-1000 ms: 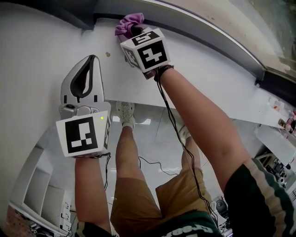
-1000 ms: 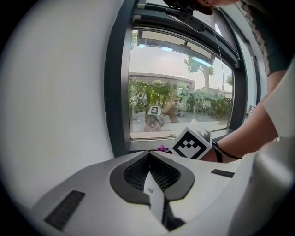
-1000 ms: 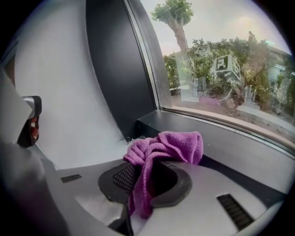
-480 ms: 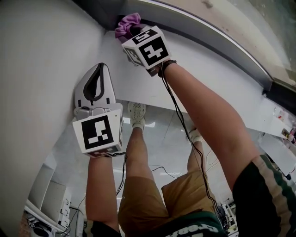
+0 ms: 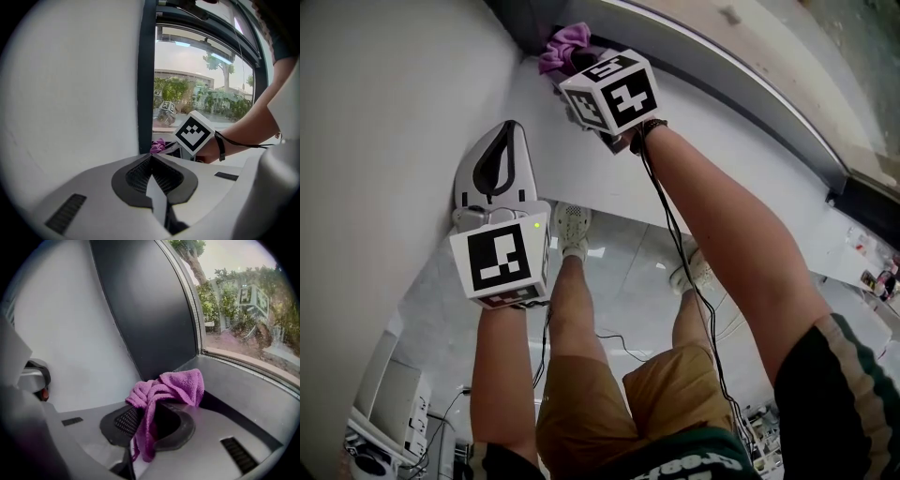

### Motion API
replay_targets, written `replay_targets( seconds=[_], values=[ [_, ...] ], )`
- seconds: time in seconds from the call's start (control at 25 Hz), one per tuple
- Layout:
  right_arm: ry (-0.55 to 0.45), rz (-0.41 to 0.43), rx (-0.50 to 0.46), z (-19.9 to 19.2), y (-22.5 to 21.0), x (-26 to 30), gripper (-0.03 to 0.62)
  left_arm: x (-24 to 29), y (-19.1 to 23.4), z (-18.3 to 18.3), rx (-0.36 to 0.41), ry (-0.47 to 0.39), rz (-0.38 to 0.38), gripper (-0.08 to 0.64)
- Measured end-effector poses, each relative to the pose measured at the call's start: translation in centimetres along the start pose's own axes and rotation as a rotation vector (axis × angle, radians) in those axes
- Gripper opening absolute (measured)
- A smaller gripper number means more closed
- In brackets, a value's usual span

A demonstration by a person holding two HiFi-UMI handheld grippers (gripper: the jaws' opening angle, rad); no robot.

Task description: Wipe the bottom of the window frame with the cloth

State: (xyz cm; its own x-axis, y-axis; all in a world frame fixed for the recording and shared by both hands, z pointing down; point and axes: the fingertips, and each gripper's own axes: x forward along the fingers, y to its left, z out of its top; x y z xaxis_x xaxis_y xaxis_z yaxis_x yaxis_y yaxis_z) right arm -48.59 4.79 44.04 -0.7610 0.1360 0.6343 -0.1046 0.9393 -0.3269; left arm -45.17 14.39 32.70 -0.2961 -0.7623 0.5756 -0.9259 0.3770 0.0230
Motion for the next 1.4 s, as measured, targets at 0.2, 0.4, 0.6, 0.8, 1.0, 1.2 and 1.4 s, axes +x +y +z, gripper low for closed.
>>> replay_targets(
  seconds=[0.2,0.4,0.6,0.8,1.0,1.2,1.4],
  values=[
    [0.010,0.051,0.001,-0.4,1.3,-0.3,0.069,-0.1,-0.3,-0.5,-0.013,0.004,-0.014,0.008],
    [0.052,0.181,-0.044,-1.9,5.7,-0.3,0.069,-1.1,-0.2,-1.9,0.002,0.022,-0.007,0.008],
    [0.088,0.262,-0.060,-3.2,9.8,-0.1,0.069,-2.5,-0.1,-3.0,0.001,0.040,-0.008,0.008],
    [0.108,0.332,-0.025,-4.6,13.0,-0.5,0.069,-3.5,0.1,-4.1,0.021,0.053,-0.018,0.008],
    [0.127,0.377,0.013,-6.6,14.9,-1.5,0.069,-4.3,0.0,-5.8,0.021,0.062,-0.025,0.008],
    [0.146,0.393,0.055,-8.5,15.9,-3.0,0.069,-5.1,0.1,-6.8,-0.053,0.051,-0.008,0.007],
    [0.154,0.430,0.077,-9.7,17.3,-3.9,0.069,-5.1,0.7,-6.8,-0.071,0.047,0.018,0.008]
  ],
)
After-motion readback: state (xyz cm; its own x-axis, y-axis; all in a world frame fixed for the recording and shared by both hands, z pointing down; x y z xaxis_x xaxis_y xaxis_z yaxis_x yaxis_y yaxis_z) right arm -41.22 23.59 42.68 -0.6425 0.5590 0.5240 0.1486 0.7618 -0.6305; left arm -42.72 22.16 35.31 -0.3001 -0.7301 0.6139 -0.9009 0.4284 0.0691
